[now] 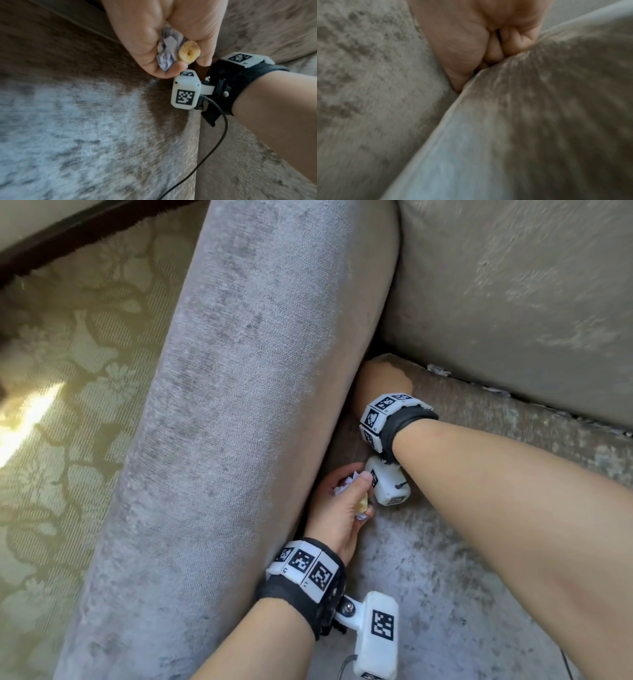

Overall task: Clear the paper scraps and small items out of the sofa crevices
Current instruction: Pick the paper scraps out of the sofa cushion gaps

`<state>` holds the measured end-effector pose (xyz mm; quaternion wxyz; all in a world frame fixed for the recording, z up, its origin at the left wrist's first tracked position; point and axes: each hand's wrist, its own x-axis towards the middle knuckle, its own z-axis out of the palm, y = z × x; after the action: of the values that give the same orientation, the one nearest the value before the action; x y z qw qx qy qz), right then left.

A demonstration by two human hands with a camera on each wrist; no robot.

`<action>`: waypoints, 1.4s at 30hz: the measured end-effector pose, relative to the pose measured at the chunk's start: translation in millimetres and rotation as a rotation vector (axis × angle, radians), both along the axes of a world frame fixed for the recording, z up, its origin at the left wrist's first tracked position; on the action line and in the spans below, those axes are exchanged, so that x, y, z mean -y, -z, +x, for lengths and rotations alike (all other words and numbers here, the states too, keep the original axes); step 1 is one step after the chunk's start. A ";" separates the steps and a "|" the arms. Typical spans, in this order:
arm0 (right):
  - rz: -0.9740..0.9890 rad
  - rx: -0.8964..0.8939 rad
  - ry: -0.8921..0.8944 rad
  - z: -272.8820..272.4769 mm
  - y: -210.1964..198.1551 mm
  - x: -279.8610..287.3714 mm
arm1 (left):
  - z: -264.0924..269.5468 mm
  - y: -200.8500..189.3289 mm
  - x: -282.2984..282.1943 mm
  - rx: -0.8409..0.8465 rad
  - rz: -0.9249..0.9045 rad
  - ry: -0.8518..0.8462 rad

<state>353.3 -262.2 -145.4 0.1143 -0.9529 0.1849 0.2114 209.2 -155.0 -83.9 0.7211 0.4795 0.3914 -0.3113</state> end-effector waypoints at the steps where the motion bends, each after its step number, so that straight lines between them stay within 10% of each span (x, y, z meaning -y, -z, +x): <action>1: 0.024 -0.004 0.015 0.9 0.1 2.5 | -0.5 -0.3 -0.6 0.006 0.001 -0.004; 17: 0.594 0.128 0.009 -122.3 -96.3 38.3 | 7.0 -16.2 8.7 -0.027 -0.062 -0.132; 33: 0.673 -0.051 -0.203 -175.1 -121.9 47.1 | -0.7 -39.5 34.5 0.003 -0.065 0.061; 42: 0.725 0.148 0.345 -172.5 -114.0 59.4 | -2.5 -45.9 42.7 -0.050 -0.147 0.041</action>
<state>180.8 -321.6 -31.4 0.4896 -0.8184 0.2469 0.1716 206.7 -197.8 -38.0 0.7378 0.4255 0.3754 -0.3656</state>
